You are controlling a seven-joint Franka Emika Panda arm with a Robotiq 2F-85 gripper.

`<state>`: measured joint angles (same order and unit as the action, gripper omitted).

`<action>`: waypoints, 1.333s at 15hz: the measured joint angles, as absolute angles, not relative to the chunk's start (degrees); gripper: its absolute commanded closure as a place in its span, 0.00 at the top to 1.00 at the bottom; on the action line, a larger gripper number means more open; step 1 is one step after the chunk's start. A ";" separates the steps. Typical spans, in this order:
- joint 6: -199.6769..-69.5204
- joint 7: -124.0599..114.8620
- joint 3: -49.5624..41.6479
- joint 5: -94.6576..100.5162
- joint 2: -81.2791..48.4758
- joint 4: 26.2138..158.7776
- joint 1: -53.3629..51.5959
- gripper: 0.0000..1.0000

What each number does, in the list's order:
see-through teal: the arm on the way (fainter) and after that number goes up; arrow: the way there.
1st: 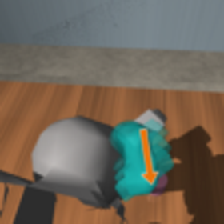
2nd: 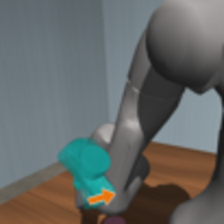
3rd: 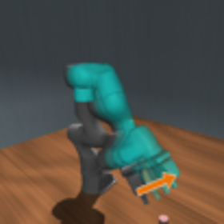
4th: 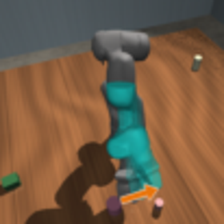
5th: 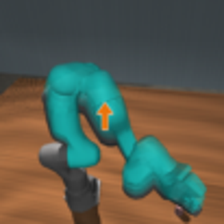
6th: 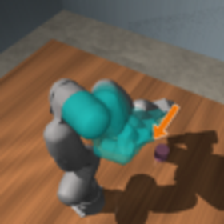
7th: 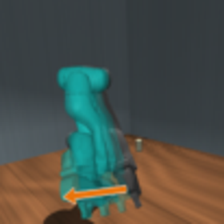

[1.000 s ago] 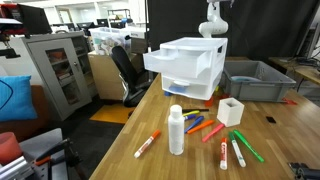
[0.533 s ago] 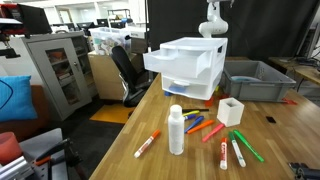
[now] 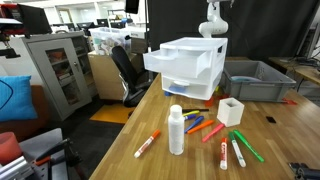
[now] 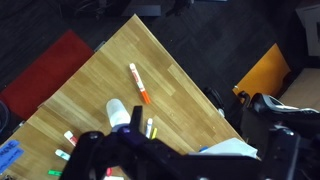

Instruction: Close the top drawer

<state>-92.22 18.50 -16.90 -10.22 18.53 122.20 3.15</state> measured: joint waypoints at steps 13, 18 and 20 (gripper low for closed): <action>-120.11 11.59 -16.83 -25.22 16.32 136.25 4.90 1.00; -122.91 10.17 -16.82 -27.23 17.77 138.70 5.28 1.00; -122.91 10.08 -16.82 -27.23 17.88 138.73 5.28 1.00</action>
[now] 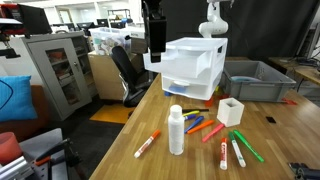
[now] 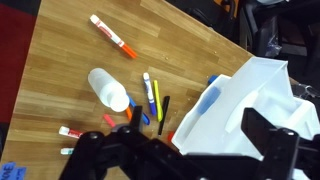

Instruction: Close the top drawer

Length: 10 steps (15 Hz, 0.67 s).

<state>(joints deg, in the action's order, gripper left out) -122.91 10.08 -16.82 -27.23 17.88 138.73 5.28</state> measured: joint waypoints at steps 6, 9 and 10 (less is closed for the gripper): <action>-128.41 9.78 -16.87 -33.29 15.80 139.15 5.26 1.00; -132.34 9.83 -16.58 -37.74 13.15 141.48 5.15 0.72; -133.23 9.91 -16.34 -39.18 12.37 142.51 5.13 0.66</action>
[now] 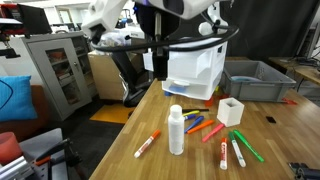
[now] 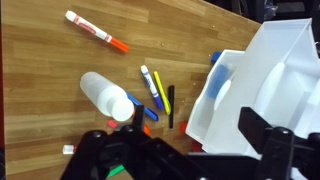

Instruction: Close the top drawer

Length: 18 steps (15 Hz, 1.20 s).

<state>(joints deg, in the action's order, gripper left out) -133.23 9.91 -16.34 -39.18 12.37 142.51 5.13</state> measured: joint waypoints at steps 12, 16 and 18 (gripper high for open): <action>-136.84 19.86 -11.72 -59.68 8.41 145.89 3.42 0.00; -136.76 25.81 -10.30 -66.26 4.08 143.67 3.29 0.00; -136.65 27.79 -9.50 -68.55 2.57 141.99 3.29 0.00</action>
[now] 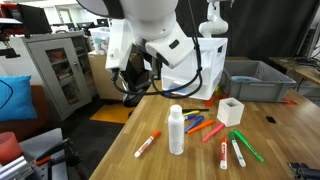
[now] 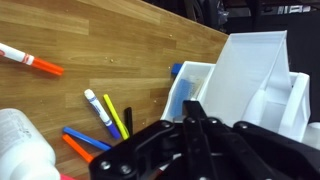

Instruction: Close the top drawer

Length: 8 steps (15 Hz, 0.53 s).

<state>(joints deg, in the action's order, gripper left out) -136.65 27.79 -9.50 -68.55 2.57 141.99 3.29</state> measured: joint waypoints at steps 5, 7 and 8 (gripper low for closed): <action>-136.45 30.65 -7.80 -70.54 -0.07 138.61 3.28 0.00; -136.17 31.46 -7.16 -70.59 -1.32 137.31 3.27 0.00; -136.08 31.78 -6.88 -70.60 -1.88 136.68 3.27 0.00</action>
<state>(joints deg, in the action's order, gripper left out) -136.08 31.78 -6.88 -70.60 -1.88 136.68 3.27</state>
